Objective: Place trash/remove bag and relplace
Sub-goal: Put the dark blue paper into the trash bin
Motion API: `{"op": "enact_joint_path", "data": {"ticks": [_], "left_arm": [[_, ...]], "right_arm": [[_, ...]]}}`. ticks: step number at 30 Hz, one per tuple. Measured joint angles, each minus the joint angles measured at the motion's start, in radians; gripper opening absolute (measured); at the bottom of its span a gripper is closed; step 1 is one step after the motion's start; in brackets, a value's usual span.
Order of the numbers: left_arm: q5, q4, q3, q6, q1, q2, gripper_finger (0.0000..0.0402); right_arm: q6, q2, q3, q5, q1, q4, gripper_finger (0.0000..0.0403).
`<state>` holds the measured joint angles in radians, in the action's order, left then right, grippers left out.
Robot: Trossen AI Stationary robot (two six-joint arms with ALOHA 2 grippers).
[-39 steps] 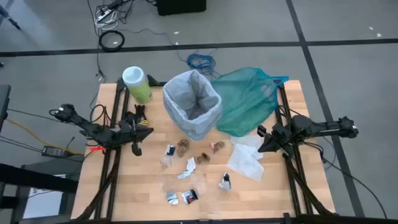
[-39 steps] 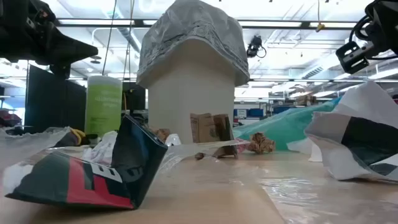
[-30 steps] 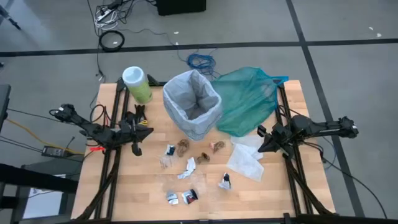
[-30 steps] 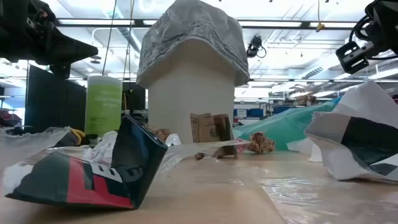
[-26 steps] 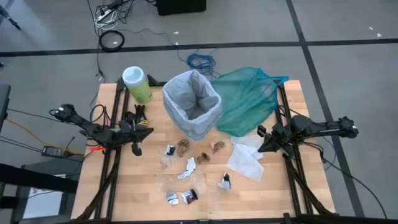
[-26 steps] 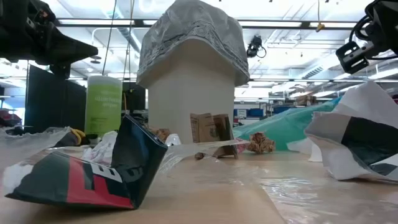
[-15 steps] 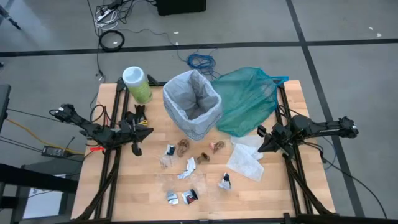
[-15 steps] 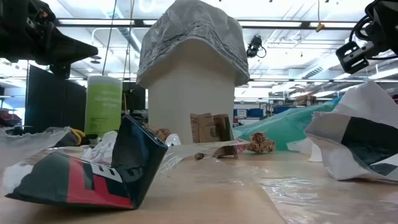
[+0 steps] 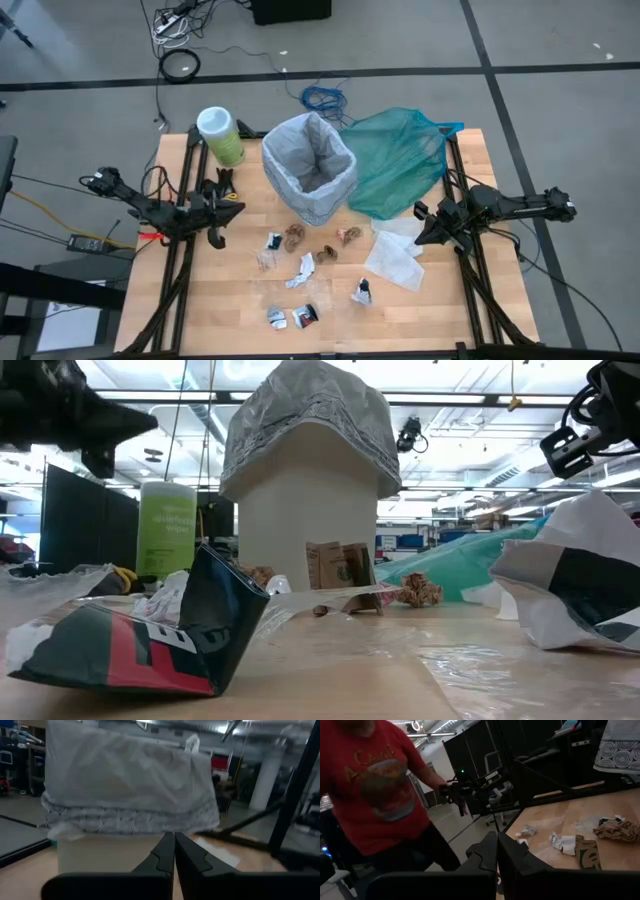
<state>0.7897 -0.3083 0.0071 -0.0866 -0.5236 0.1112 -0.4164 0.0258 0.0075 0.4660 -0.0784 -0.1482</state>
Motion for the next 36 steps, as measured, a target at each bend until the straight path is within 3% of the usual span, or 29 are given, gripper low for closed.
{"op": "enact_joint_path", "data": {"ticks": [4,7,10,14,21,23,25,27,31,36], "left_arm": [[-0.001,-0.118,0.0,-0.018,0.0,0.0,0.0021],[0.01,-0.211,0.0,-0.034,0.005,0.0,0.0021],[0.001,-0.306,0.0,-0.15,0.005,0.0,0.0021],[0.002,-0.38,0.0,-0.309,0.005,0.0,0.0021],[0.061,-0.46,0.0,-0.294,0.007,0.0,0.0021],[0.154,-0.488,0.005,-0.258,0.013,0.0,0.0021],[0.22,-0.507,0.018,-0.338,0.015,-0.001,0.0021],[0.207,-0.499,0.028,-0.395,0.014,0.0,0.0021],[0.027,-0.458,0.119,-0.412,0.013,0.059,0.0021],[0.082,-0.222,0.369,-0.389,0.013,0.235,0.0021]], "right_arm": [[0.002,0.0,0.0,-0.012,0.0,0.0,0.0004],[0.002,0.0,0.0,-0.102,0.0,-0.005,0.0004],[0.001,0.0,0.0,-0.215,0.0,-0.063,0.0004],[-0.102,0.0,0.0,-0.321,0.0,-0.242,0.0004],[-0.199,0.0,0.002,-0.498,0.0,-0.628,0.0004],[-0.152,0.0,0.008,-0.574,0.0,-0.706,0.0004],[-0.113,0.0,0.023,-0.635,0.0,-0.781,0.0004],[-0.097,-0.001,0.041,-0.625,0.0,-0.814,0.0004],[-0.068,0.007,0.11,-0.502,0.0,-0.797,0.0004],[-0.027,0.072,0.309,-0.371,0.0,-0.617,0.0004]]}}
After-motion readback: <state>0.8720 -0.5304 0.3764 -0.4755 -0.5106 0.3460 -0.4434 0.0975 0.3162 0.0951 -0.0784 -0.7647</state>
